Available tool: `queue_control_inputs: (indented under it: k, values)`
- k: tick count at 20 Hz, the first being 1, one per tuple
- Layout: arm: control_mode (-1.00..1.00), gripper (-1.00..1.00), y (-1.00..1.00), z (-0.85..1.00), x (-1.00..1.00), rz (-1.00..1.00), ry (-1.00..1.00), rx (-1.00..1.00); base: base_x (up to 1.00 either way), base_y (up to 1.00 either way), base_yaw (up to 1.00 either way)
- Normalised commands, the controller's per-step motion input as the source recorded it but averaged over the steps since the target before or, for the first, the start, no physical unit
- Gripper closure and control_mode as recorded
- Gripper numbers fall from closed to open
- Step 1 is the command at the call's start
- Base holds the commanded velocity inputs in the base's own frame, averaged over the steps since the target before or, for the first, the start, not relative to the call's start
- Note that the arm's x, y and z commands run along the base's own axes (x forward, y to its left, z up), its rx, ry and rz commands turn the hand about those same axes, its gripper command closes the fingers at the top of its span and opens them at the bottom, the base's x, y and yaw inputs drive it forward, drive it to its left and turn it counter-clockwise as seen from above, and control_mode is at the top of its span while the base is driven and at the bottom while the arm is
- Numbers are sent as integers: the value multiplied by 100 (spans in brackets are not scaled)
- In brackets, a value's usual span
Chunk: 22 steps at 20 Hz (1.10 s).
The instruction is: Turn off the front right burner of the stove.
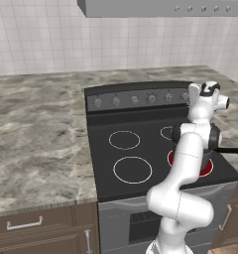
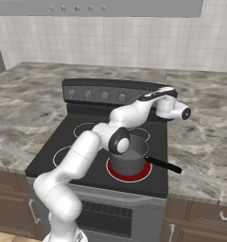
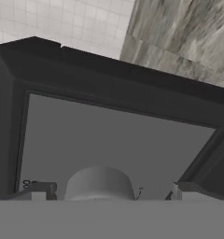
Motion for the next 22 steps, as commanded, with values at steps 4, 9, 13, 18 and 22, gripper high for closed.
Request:
queue_control_inputs:
  k: [4, 9, 13, 18, 22]
  values:
    - [-100, -100, 25, 0, 0, 0, -1, 0, 0, 0, 0]
    - [-100, -100, 36, 0, 2, 0, -1, 0, 0, 0, 0]
    - [-100, -100, 26, 0, 13, 0, 0, 0, 0, 0, 0]
    - [-100, -100, 4, 0, 36, 0, -2, 0, 0, 0, 0]
    - [-100, -100, 0, 0, 42, 0, -3, 0, 0, 0, 0]
